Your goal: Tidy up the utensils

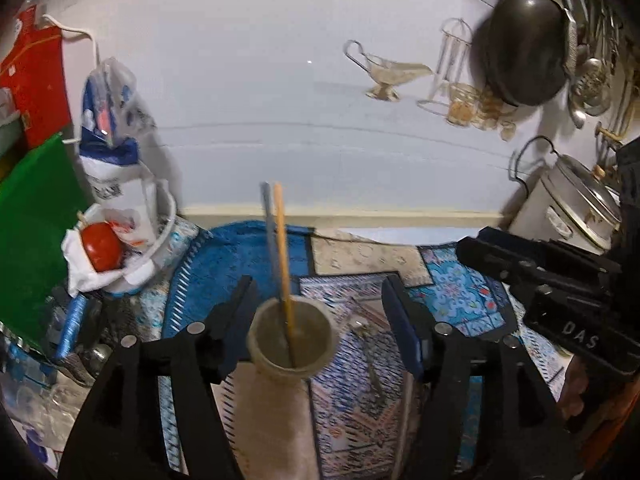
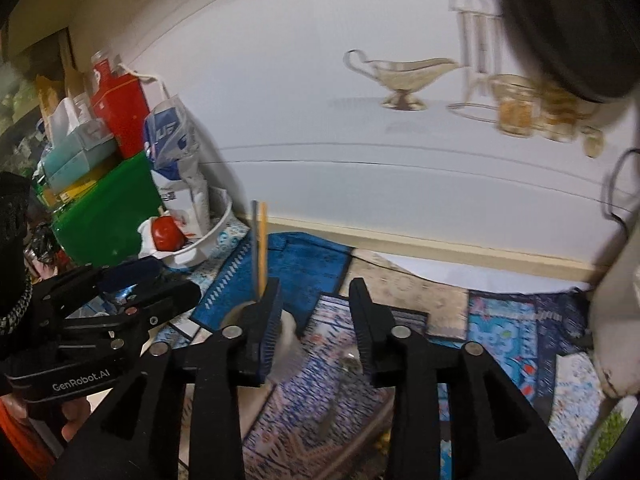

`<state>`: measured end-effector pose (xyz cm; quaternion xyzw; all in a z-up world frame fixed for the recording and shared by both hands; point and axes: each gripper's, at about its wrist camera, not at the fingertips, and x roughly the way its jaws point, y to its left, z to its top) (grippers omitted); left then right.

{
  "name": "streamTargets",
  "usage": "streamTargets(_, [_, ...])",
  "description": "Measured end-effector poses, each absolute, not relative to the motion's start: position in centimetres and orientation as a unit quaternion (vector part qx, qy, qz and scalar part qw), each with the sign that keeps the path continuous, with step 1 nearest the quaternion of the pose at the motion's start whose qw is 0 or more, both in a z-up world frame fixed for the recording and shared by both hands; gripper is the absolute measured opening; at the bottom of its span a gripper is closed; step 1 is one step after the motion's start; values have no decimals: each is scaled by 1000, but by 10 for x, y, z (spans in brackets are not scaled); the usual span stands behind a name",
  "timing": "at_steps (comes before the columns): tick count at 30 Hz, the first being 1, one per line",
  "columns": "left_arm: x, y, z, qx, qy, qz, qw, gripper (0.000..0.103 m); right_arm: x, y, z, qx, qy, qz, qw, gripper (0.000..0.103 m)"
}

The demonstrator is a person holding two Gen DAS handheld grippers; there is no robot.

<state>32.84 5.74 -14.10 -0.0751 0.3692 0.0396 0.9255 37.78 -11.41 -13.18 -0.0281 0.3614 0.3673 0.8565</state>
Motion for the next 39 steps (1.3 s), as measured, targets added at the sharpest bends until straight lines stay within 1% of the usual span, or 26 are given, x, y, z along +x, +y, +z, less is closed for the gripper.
streamTargets(6, [328,36,-157,-92,377,21,921,63,379,-157,-142,-19,375,325,868,34])
streamTargets(10, [330,18,-176,-89,399,6,913,64,382,-181,-156,-17,396,296,869,34])
streamTargets(13, [334,6,-198,-84,420,-2,904,64,381,-199,-173,-22,414,271,869,34])
streamTargets(19, [352,-7,-256,-79,495,-12,866,64,377,-223,-213,-21,464,245,851,34])
streamTargets(21, [355,-9,-269,-71,500,-5,863,64,372,-227,-225,-22,478,242,844,34])
streamTargets(22, [358,-11,-277,-64,504,2,861,63,371,-227,-231,-21,485,241,840,34])
streamTargets(23, [360,-12,-284,-60,509,5,859,58,369,-228,-237,-20,492,241,836,34])
streamTargets(25, [366,-14,-296,-58,522,4,851,52,366,-228,-250,-21,508,241,827,34])
streamTargets(27, [370,-13,-303,-59,530,-1,846,39,363,-228,-258,-21,518,241,820,34])
streamTargets(35, [400,-16,-321,-54,546,-4,836,37,357,-225,-276,-4,540,244,806,34])
streamTargets(39, [416,-14,-329,-58,551,8,832,31,356,-222,-280,5,541,249,803,34])
